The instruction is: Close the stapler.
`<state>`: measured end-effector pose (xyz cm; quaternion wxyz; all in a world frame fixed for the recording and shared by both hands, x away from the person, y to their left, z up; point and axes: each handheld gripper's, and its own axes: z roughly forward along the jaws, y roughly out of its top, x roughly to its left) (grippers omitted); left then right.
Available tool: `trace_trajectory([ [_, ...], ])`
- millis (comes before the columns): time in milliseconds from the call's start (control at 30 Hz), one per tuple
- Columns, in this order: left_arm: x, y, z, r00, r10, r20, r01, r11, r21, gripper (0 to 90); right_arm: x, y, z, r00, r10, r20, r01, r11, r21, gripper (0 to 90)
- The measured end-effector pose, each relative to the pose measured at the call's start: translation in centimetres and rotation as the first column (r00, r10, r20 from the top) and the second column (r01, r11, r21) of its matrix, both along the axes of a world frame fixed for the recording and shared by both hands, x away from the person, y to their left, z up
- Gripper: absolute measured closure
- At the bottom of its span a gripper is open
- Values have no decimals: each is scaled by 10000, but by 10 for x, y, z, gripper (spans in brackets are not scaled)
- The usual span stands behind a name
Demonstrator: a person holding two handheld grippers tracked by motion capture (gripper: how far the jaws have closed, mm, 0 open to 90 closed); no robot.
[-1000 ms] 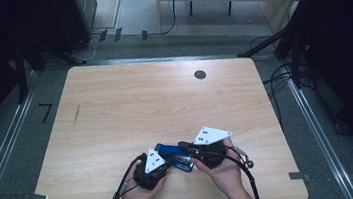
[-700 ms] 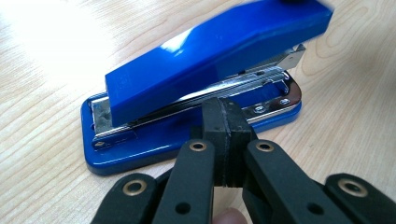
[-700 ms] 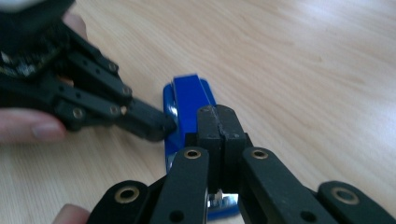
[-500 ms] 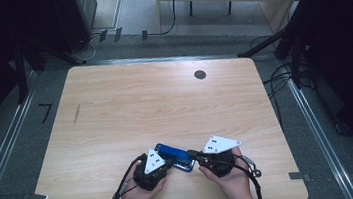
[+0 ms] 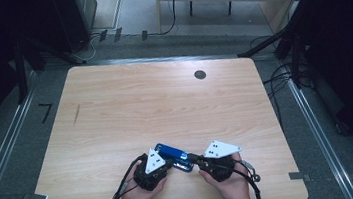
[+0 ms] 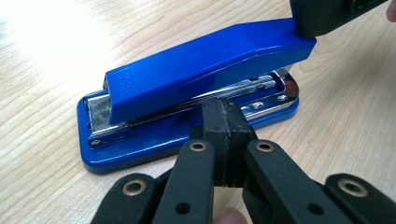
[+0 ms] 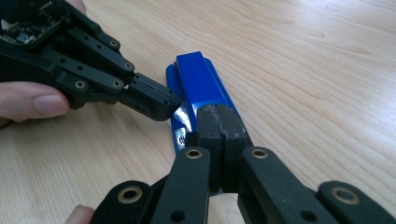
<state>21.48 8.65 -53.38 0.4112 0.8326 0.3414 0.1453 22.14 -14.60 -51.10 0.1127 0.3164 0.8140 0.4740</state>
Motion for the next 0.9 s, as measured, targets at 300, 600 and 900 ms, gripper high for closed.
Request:
trace_trajectory([
  [300, 1, 2, 0, 9999, 86, -106, -88, 9998, -154, 900, 0, 0, 5, 9999, -23, 118, 27, 9994, -337, 900],
  [600, 0, 7, 1, 9996, 251, -146, -258, 9987, -433, 900, -4, -9, 6, 9998, -155, -151, 159, 9997, 211, 900],
  [900, -5, 16, 3, 9980, 632, -11, -630, 9944, -848, 830, -13, -8, 0, 9993, 3, -370, 5, 9998, 215, 900],
])
